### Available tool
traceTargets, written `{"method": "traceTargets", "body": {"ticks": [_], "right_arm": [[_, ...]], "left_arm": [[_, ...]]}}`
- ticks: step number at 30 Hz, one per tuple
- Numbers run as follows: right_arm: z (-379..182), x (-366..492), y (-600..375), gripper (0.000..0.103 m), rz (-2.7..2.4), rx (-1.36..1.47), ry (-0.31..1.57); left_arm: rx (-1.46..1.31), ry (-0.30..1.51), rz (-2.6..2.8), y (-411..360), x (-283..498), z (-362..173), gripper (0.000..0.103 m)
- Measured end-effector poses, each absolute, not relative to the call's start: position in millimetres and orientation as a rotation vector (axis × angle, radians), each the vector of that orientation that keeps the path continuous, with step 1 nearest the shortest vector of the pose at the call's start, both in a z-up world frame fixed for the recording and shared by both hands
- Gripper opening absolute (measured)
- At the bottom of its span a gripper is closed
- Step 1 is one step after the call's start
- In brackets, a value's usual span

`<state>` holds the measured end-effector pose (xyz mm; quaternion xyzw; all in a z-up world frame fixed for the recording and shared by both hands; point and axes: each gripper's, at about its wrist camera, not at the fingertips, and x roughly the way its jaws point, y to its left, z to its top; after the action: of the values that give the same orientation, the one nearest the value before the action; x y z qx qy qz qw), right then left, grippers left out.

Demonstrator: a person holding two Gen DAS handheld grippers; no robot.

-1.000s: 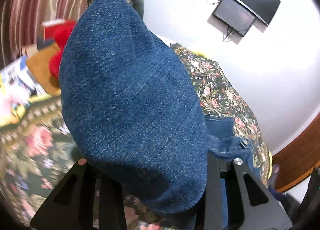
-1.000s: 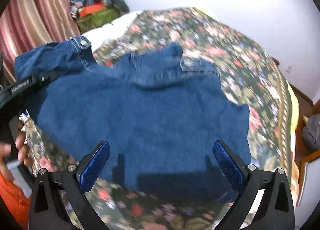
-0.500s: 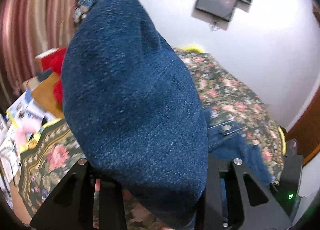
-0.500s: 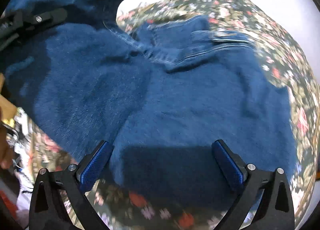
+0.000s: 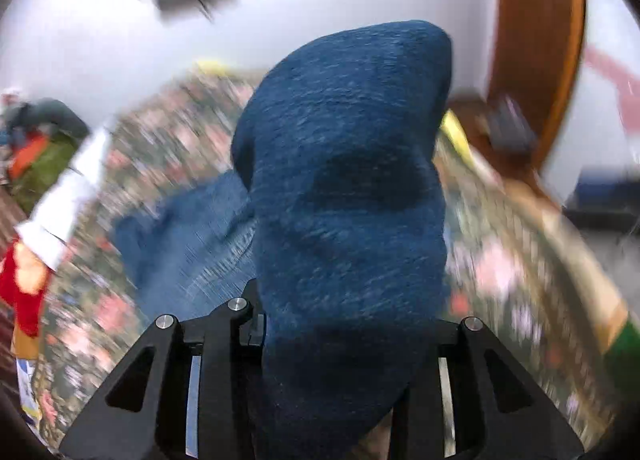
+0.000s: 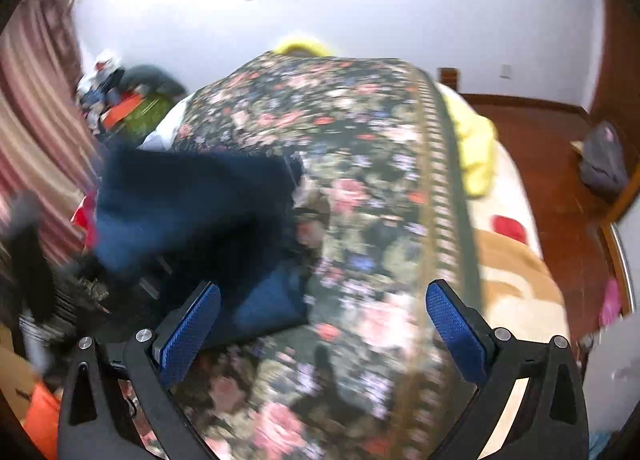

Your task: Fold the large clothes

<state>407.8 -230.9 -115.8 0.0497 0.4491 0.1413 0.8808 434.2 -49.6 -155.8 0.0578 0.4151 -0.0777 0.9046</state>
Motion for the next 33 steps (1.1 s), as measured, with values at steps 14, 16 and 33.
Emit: {"method": "traceTargets", "body": {"ticks": [14, 16, 33], "right_arm": [[-91, 378, -215, 0.103, 0.407, 0.101, 0.887], [-89, 384, -198, 0.103, 0.434, 0.11, 0.887], [-201, 425, -186, 0.103, 0.305, 0.003, 1.149]], "left_arm": [[-0.127, 0.915, -0.331, 0, 369, -105, 0.069], [-0.149, 0.895, -0.294, 17, 362, -96, 0.07], [-0.241, 0.999, -0.077, 77, 370, -185, 0.084]]}}
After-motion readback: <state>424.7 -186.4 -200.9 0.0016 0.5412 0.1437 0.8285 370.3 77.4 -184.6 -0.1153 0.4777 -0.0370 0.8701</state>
